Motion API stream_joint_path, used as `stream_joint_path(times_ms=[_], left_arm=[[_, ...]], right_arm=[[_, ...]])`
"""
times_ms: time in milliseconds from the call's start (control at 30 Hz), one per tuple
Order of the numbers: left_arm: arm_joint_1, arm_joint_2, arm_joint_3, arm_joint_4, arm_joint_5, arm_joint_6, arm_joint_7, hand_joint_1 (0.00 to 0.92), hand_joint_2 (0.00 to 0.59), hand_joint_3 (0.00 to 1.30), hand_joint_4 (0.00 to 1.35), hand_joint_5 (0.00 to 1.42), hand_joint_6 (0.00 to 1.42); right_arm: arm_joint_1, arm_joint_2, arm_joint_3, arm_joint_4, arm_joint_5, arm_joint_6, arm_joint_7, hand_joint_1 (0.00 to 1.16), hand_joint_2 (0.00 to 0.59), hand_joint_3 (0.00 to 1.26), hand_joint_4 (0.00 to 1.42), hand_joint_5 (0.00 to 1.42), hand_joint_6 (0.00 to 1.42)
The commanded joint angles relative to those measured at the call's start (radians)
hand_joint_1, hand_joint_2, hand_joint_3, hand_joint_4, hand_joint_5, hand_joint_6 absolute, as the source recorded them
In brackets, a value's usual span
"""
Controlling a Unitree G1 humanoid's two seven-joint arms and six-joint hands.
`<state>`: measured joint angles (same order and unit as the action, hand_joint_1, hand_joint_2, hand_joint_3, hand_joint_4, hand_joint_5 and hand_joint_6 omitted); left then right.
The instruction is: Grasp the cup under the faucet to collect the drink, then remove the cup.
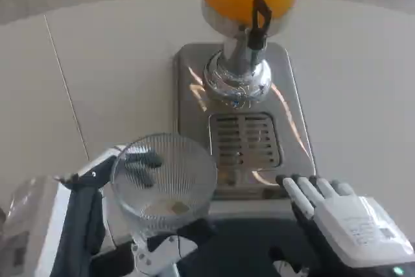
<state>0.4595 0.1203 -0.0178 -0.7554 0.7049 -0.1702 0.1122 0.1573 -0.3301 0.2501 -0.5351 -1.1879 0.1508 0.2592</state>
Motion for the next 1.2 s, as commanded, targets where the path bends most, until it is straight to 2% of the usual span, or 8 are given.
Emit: stream_joint_path(times_ms=[33,533,800,1200], left_arm=[[0.003,-0.009,-0.006,0.004,-0.018,-0.023,0.010,0.458,0.110,0.99,1.18,1.42,1.42],[-0.004,-0.019,-0.040,0.028,0.004,-0.018,0.015,0.459,0.111,0.99,1.18,1.42,1.42],[-0.035,-0.039,-0.055,0.054,0.021,-0.001,0.016,0.459,0.111,0.99,1.18,1.42,1.42],[-0.205,-0.105,-0.147,0.184,0.112,0.072,0.030,0.459,0.112,0.99,1.18,1.42,1.42]], right_arm=[[-0.006,-0.007,-0.007,-0.010,0.006,-0.010,0.019,0.33,0.478,0.00,0.00,0.00,0.00],[-0.012,-0.001,-0.026,-0.017,0.015,-0.005,0.040,0.33,0.478,0.00,0.00,0.00,0.00],[-0.024,-0.001,-0.031,-0.017,0.029,-0.002,0.051,0.33,0.478,0.00,0.00,0.00,0.00],[-0.049,0.010,-0.044,-0.034,0.063,0.006,0.084,0.33,0.478,0.00,0.00,0.00,0.00]])
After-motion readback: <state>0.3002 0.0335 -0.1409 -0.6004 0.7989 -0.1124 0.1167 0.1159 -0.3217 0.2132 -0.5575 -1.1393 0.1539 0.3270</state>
